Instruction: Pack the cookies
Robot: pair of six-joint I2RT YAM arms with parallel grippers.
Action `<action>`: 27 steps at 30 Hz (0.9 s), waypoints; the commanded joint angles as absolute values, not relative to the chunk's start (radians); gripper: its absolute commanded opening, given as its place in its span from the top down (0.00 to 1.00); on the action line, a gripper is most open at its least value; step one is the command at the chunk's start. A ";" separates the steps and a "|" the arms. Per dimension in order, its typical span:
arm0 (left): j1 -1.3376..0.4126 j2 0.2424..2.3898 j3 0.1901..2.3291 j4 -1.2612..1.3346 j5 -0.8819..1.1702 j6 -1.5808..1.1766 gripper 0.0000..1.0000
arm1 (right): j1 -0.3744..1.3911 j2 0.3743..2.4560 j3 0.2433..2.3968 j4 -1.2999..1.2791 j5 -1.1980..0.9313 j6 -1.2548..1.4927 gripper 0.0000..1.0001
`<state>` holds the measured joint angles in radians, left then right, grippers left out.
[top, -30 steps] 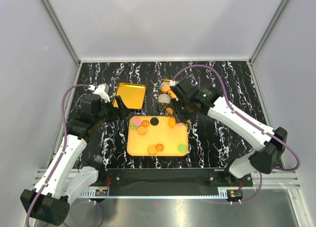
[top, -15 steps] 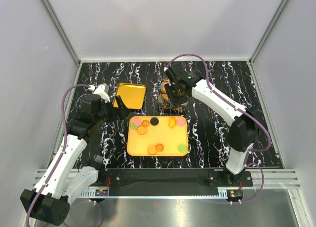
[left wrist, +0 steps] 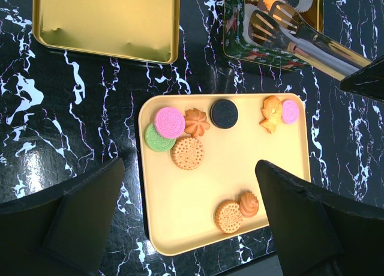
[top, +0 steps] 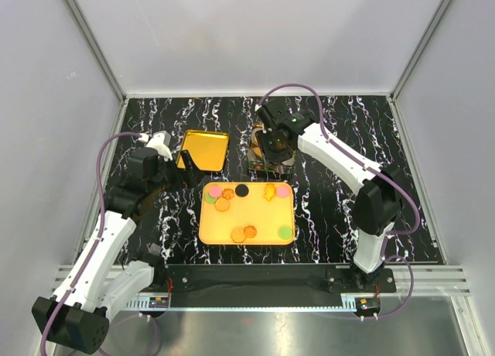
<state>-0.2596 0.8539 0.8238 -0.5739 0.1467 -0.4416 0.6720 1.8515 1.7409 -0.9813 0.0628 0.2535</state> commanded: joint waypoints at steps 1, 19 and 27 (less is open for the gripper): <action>-0.253 0.839 0.818 -0.528 0.156 -0.439 0.01 | 0.661 1.856 1.776 -0.951 0.071 0.238 0.53; -0.252 0.838 0.818 -0.528 0.155 -0.439 0.01 | 0.661 1.743 1.804 -0.997 0.049 0.233 0.50; -0.250 0.838 0.816 -0.526 0.158 -0.440 0.01 | 0.706 1.600 1.674 -0.999 -0.046 0.262 0.51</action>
<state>-0.2550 0.8536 0.8238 -0.5739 0.1467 -0.4419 0.6739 1.6817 1.7088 -0.9955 0.0002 0.2501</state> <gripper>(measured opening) 0.988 0.497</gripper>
